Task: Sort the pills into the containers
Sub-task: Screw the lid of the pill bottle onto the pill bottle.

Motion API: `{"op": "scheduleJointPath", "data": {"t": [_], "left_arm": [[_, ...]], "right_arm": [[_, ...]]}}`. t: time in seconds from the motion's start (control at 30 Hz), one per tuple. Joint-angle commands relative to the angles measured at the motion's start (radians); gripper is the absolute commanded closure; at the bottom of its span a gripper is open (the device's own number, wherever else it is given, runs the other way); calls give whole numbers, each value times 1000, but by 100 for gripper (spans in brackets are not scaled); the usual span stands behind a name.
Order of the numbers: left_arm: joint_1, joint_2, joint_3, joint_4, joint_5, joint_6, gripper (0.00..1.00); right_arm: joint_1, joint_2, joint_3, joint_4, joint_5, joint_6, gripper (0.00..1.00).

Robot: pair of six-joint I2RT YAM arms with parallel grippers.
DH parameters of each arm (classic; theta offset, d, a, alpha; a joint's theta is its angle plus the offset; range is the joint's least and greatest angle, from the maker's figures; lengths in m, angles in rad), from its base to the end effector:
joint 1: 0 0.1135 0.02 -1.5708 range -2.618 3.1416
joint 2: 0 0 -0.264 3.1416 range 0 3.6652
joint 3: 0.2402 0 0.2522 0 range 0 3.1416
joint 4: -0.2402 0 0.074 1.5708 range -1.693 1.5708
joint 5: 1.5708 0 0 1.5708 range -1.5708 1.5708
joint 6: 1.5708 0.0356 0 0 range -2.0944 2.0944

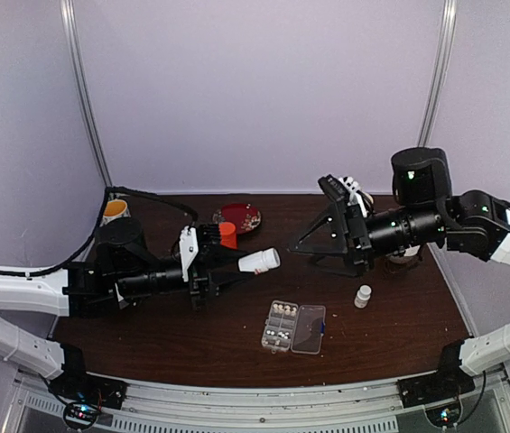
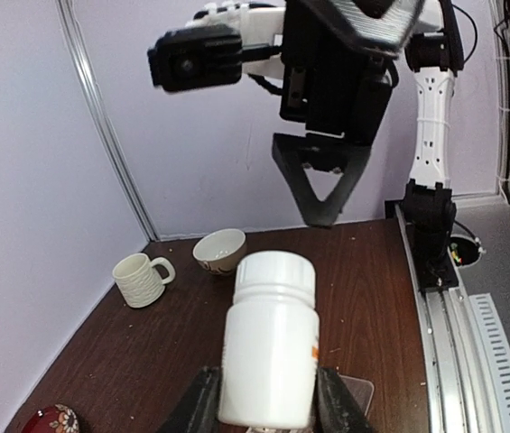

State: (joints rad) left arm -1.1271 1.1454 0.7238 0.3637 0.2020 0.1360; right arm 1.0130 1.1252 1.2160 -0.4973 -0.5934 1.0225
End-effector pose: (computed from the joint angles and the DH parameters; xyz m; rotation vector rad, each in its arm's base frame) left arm 0.1085 -0.2449 0.3022 1.1358 1.2771 -0.9152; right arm 0.1100 0.2140 0.3928 -0.4727 2.4080 1.7339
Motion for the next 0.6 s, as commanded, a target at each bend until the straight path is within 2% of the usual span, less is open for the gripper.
{"op": "scheduleJointPath", "data": {"t": [0.0,0.07,0.13,0.23,0.43,0.5,0.57], "left_arm": [[0,-20,-15,130,20,-132,100],[0,-14,-14,141,42,-185,100],[1,-12,-14,144,62,-204,100],[0,-13,-14,145,77,-229,100],[0,1,31,98,132,-279,100],[1,5,46,71,157,-289,100],[1,4,56,52,161,-293,100]], "right_arm": [[-6,-63,69,-128,90,-805,1],[-5,-139,-4,-26,121,-1013,1],[-5,-188,-75,79,186,-1114,0],[-5,-178,-85,119,137,-1290,0],[14,-32,69,-4,81,-1543,0],[31,-11,95,-95,25,-1745,0],[57,-9,86,-111,54,-1886,0]]}}
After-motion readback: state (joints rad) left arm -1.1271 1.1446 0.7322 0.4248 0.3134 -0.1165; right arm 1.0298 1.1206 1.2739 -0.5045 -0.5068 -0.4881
